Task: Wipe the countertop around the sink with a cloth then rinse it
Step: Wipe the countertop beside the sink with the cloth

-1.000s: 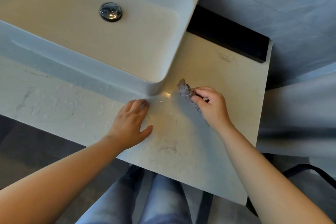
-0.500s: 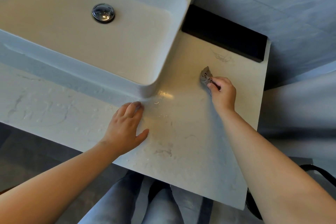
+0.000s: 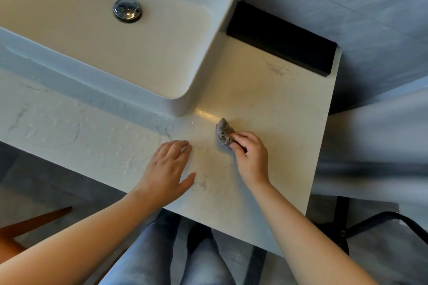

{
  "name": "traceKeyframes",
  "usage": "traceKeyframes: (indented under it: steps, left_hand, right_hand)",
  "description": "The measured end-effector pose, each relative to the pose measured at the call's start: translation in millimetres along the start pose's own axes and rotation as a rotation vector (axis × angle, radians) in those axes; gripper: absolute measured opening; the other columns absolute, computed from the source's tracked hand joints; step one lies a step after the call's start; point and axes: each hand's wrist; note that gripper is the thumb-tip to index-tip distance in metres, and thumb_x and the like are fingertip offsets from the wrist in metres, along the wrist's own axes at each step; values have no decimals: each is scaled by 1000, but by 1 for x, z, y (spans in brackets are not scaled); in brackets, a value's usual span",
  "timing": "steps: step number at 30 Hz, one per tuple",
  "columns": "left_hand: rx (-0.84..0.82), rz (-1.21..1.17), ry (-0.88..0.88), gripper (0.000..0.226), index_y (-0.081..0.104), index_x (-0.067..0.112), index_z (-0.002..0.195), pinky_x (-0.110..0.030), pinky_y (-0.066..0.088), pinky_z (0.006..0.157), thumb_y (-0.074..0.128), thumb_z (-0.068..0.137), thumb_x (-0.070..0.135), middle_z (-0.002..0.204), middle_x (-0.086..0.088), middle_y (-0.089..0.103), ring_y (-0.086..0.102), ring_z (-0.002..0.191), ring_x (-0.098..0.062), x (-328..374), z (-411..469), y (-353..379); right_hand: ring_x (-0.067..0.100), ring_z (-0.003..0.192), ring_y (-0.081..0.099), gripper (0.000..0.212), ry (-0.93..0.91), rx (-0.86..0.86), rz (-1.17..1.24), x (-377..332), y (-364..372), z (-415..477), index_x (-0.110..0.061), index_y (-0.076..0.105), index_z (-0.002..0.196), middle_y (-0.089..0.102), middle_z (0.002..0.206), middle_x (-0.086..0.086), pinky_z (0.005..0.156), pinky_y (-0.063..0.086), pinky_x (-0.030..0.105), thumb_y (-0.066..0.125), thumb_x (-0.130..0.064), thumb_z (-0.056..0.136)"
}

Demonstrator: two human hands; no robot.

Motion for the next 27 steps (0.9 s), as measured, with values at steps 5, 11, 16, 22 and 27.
traceKeyframes:
  steps: [5,11,16,22,27]
  left_hand:
    - [-11,15,-1,69,55,6,130,-42,39,104,40,84,54,130,-9,55,51,121,-29,17,-5,7]
    - [-39,63,-28,71,54,10,132,-44,39,103,38,82,59,134,-9,51,46,123,-32,24,-4,15]
    - [-38,73,-34,73,52,12,134,-45,38,103,38,82,61,135,-8,49,44,125,-32,24,-4,17]
    - [-28,55,-44,74,50,11,134,-48,38,103,41,81,62,136,-9,48,42,126,-32,26,-3,20]
    - [-16,57,-49,73,52,11,133,-48,39,102,44,80,60,134,-9,49,43,124,-32,28,-3,21]
  right_hand:
    - [15,90,63,21,83,-34,171,-2,-20,-10,-7,73,99,64,96,-4,81,45,13,67,0,81]
    - [18,92,62,19,0,172,45,19,-82,42,-5,73,100,67,96,4,83,47,27,65,-3,82]
    - [21,97,62,24,46,169,-114,53,-100,80,-4,70,108,68,106,10,80,41,19,64,-10,85]
    - [24,104,61,26,70,225,-73,60,-76,62,-2,68,111,66,113,12,89,41,20,63,-6,85]
    - [23,103,61,25,19,156,-74,60,-68,37,-5,69,109,66,111,8,89,42,22,64,-8,85]
Point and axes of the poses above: each hand's wrist, its own z-axis towards the middle knuckle, its own y-axis out of the palm, x = y × z
